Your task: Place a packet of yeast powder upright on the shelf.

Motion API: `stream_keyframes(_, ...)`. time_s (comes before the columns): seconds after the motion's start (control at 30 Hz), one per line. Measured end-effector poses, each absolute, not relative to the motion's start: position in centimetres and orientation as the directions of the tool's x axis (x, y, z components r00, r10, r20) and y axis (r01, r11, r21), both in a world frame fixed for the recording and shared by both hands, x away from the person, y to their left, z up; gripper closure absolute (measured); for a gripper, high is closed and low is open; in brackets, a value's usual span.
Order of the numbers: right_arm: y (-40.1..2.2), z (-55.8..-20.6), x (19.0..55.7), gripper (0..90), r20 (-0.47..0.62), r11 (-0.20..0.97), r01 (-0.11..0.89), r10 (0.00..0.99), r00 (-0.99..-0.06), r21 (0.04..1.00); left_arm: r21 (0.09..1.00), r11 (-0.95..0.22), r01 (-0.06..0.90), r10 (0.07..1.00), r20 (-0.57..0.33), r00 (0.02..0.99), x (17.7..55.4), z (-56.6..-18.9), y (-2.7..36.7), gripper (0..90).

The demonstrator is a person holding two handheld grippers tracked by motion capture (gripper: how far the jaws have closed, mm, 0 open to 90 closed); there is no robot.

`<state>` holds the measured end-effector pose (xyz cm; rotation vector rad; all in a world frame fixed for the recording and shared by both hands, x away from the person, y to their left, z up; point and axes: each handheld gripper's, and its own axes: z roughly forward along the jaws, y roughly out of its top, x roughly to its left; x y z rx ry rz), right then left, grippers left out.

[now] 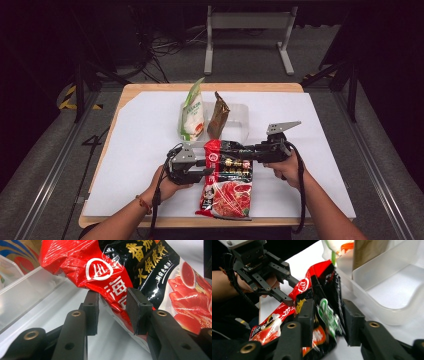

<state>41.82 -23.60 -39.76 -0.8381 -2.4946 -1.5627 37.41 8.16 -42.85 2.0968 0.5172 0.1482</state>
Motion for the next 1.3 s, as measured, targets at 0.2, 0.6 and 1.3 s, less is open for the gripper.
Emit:
stream_keyframes(0.2,-22.6,-40.3,42.4,59.6,0.357,0.363,0.506,0.403,-0.843,0.783,0.838,-0.468,0.281,0.414,-0.073,0.907,37.2,-42.9,8.0,65.2)
stream_keyframes(0.6,-22.4,-38.4,40.8,86.3,0.296,0.316,0.442,0.415,-0.86,0.839,0.848,-0.473,0.239,0.371,-0.054,0.927,36.9,-42.1,9.9,49.3)
stream_keyframes(1.3,-23.4,-33.4,38.0,87.1,0.123,0.27,0.274,0.468,-0.875,0.923,0.884,-0.358,0.301,0.586,-0.039,0.809,36.1,-43.5,22.5,36.9)
